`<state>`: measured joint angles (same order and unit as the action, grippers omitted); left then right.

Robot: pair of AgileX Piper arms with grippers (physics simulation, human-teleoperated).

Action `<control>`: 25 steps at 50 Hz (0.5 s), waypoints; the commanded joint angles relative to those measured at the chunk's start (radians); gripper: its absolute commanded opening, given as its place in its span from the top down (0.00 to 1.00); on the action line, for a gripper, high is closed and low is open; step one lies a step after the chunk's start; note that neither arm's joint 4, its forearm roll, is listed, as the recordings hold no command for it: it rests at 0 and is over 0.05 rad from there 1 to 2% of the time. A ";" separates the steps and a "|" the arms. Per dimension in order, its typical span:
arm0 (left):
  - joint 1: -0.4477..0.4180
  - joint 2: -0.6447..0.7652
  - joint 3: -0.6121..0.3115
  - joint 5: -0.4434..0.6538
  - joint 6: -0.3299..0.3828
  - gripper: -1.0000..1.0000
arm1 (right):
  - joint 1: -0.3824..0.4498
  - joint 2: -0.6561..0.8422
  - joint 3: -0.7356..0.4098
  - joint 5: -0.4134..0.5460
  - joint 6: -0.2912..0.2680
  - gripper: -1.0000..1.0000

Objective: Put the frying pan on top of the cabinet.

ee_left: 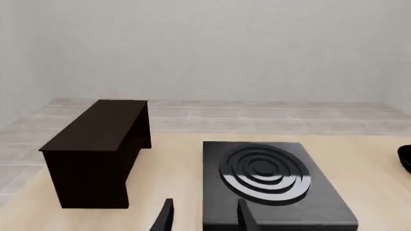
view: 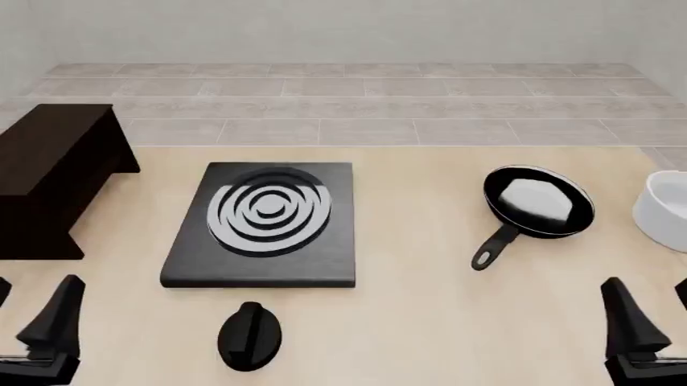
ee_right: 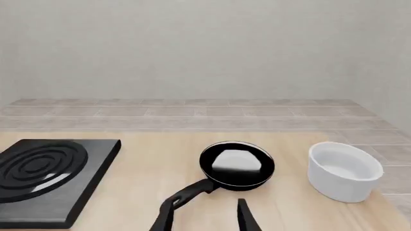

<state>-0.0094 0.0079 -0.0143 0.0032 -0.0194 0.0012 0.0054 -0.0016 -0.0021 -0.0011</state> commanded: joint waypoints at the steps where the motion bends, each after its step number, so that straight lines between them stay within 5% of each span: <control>1: -0.009 -0.007 0.002 0.000 0.033 0.00 | -0.001 0.001 -0.002 -0.001 -0.004 0.00; 25: -0.091 0.076 -0.031 -0.074 0.091 0.00 | -0.001 0.010 -0.002 -0.007 -0.001 0.00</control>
<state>-0.0549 0.0282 -0.0141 -0.0321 0.0463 0.0006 0.0111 -0.0071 -0.0021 -0.0019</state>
